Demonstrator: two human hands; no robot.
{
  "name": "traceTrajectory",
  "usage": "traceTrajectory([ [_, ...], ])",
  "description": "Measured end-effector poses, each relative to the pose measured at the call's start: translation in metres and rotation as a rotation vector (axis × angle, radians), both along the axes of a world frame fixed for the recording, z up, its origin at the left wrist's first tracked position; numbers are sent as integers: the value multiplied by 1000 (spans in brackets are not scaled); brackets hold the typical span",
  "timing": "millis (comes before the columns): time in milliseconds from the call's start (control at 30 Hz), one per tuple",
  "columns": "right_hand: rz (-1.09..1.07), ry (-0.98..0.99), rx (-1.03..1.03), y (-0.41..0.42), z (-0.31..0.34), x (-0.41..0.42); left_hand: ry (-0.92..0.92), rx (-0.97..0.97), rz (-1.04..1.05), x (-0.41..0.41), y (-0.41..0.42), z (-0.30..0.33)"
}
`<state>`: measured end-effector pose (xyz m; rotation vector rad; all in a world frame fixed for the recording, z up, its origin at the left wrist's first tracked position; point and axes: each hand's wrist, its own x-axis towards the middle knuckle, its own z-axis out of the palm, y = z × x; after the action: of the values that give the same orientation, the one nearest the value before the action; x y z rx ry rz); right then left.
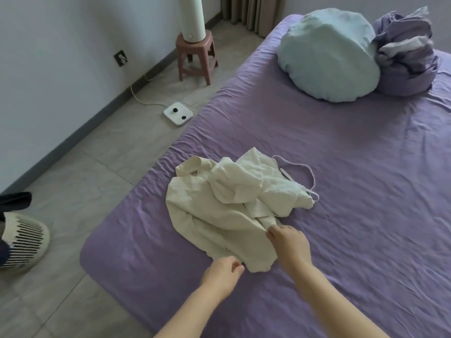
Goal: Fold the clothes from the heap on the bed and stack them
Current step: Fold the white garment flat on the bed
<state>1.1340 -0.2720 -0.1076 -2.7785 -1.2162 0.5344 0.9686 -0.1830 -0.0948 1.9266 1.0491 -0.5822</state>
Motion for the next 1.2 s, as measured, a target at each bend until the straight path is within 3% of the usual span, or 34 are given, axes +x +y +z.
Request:
traceTrajectory([
  [100,-157,186,269,15,51,4,-133,0,97,4,3,29],
  [200,-183,398,556,29,107,5,-288,67,168,11,2,68],
  [300,-179,515,745,39,165,3,-474,216,106,15,-4,113],
  [500,-211,569,992,24,263,9,-749,381,324,1,-15,194],
  [667,-318,665,1054,-23,303,28,-1016,199,293,-9,-18,277],
  [733,-311,600,1067,-44,312,28,-1078,186,274,-8,-25,303],
  [833,-186,343,1078,-74,327,19,-1095,176,279,-1,-39,329],
  [933,245,249,997,-105,341,-3,-1085,170,260,7,-60,344],
  [1000,403,250,918,-112,339,-17,-1089,136,223,10,-68,348],
  [1200,273,240,1144,-137,345,-41,-1031,74,115,-7,-88,354],
])
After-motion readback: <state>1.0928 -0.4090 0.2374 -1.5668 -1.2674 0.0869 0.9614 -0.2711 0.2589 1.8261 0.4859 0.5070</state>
